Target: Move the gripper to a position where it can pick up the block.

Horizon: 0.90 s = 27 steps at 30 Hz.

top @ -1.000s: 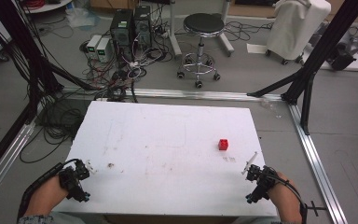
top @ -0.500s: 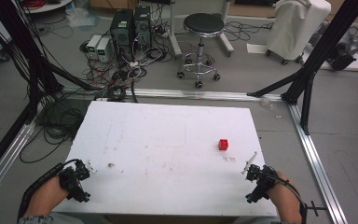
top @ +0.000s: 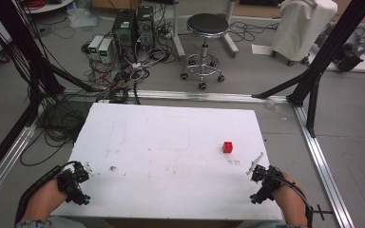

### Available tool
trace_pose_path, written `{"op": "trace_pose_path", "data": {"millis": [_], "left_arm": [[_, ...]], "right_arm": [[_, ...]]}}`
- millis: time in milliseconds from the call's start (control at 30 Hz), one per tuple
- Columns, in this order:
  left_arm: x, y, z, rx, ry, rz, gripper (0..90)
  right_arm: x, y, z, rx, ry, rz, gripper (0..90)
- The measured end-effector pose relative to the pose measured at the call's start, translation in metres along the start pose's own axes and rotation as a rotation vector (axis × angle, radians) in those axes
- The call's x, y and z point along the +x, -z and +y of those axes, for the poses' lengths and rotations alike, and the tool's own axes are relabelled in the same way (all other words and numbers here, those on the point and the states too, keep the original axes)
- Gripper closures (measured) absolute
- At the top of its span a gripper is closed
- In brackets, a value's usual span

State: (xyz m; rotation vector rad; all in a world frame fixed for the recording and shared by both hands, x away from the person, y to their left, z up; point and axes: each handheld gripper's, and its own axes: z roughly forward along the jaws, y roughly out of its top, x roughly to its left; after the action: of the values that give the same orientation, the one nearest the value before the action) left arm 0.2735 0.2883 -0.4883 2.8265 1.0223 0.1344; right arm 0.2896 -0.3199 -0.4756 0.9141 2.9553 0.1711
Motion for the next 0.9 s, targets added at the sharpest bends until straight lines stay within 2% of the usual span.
{"op": "trace_pose_path", "data": {"millis": [233,433,567,767,900], "left_arm": [[0.001,0.0,-0.001,0.004,-0.008,-0.002,22.0],[0.0,-0.001,0.0,0.009,-0.009,-0.008,22.0],[-0.001,-0.002,0.001,0.01,-0.015,-0.009,22.1],[-0.001,-0.003,0.001,0.013,-0.015,-0.009,22.1],[-0.002,-0.003,0.002,0.014,-0.016,-0.009,22.1]], "right_arm": [[-0.011,0.004,-0.002,0.007,0.004,0.004,11.6],[-0.02,0.016,0.001,0.0,0.031,-0.013,11.6],[-0.035,0.024,0.002,0.005,0.054,-0.024,11.6],[-0.046,0.03,0.004,0.021,0.09,-0.041,11.6],[-0.059,0.037,0.006,0.023,0.119,-0.055,11.6]]}}
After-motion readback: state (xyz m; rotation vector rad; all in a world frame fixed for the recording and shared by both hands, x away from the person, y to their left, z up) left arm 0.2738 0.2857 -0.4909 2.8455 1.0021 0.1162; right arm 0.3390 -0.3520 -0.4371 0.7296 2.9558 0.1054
